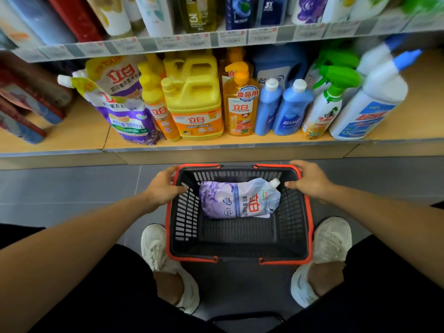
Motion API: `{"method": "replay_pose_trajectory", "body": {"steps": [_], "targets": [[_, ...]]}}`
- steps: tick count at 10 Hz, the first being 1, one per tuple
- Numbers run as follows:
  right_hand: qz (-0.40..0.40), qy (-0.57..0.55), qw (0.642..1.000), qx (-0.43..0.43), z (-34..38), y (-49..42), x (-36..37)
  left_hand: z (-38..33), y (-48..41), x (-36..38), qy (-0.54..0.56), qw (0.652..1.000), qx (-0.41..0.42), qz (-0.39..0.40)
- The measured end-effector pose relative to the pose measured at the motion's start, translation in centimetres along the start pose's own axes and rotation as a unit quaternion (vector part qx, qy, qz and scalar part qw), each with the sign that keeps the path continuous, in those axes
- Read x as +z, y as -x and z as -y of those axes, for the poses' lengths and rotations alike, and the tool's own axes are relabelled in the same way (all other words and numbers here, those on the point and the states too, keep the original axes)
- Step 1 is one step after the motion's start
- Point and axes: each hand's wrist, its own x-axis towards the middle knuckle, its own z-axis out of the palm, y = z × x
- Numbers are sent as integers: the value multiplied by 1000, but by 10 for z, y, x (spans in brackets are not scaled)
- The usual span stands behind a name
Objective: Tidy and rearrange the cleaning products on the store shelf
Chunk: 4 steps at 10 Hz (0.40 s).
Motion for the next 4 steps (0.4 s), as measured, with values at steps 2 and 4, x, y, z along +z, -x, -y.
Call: {"method": "replay_pose_trajectory", "body": {"steps": [2, 4], "targets": [[41, 33, 998, -30, 5, -5, -17, -10, -12, 1, -74, 996, 10, 57], [62, 148, 985, -60, 24, -6, -30, -43, -14, -6, -224, 973, 51, -4]]}}
